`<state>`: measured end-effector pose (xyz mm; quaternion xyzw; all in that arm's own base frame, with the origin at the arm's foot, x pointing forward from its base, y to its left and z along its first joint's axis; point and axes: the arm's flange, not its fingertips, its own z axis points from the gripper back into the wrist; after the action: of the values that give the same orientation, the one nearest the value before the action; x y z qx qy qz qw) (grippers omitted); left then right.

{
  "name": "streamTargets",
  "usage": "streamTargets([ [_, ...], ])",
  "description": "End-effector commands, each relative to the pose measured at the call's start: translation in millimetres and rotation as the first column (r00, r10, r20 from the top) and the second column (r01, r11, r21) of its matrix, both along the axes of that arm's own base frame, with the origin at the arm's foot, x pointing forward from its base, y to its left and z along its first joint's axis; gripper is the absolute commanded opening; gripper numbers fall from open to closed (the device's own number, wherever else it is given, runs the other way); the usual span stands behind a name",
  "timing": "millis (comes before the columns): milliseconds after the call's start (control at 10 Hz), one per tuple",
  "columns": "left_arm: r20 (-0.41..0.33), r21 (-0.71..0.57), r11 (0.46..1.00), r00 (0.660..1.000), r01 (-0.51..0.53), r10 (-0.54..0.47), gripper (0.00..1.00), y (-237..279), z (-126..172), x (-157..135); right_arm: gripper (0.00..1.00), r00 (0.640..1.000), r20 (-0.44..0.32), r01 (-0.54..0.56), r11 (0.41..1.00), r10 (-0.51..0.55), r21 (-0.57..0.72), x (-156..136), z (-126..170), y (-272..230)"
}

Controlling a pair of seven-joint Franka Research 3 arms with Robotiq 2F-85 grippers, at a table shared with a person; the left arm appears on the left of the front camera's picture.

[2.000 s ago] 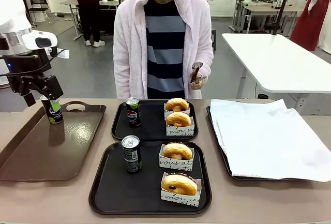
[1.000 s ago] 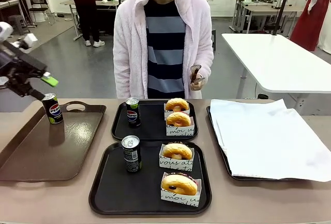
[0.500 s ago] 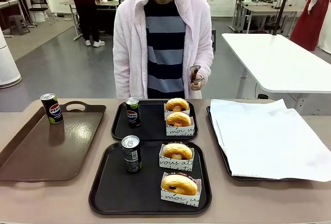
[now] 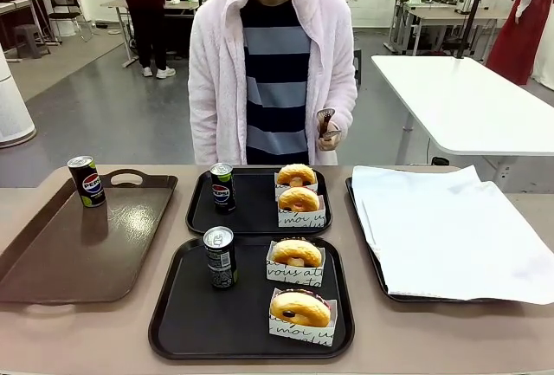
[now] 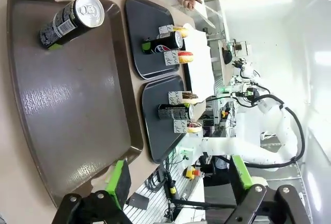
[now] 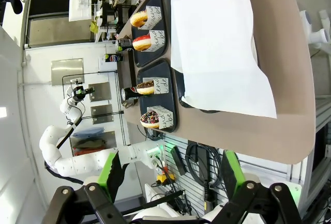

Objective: Set up donuts and drinks on trays.
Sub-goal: Pick up one Pepsi coke from the Handle tray and place it on the Flat Tray without a Pepsi coke.

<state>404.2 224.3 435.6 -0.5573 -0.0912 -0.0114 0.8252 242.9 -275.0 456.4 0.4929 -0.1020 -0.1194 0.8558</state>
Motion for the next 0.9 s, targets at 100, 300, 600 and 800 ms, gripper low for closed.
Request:
streamTargets([
  [100, 0.022, 0.019, 1.0, 1.0, -0.02, 0.02, 0.99, -0.8, 1.1, -3.4, 1.0, 1.0, 0.027, -0.005, 1.0, 0.004, 0.019, 1.2, 0.1, -1.6],
  [300, 0.022, 0.019, 1.0, 1.0, -0.02, 0.02, 0.99, -0.8, 1.1, -3.4, 1.0, 1.0, 0.027, -0.005, 1.0, 0.004, 0.019, 1.2, 0.1, -1.6],
  [600, 0.022, 0.019, 1.0, 1.0, -0.02, 0.02, 0.99, -0.8, 1.1, -3.4, 1.0, 1.0, 0.027, -0.005, 1.0, 0.004, 0.019, 1.2, 0.1, -1.6],
  [800, 0.022, 0.019, 1.0, 1.0, -0.02, 0.02, 0.99, -0.8, 1.1, -3.4, 1.0, 1.0, 0.027, -0.005, 1.0, 0.004, 0.019, 1.2, 0.1, -1.6],
])
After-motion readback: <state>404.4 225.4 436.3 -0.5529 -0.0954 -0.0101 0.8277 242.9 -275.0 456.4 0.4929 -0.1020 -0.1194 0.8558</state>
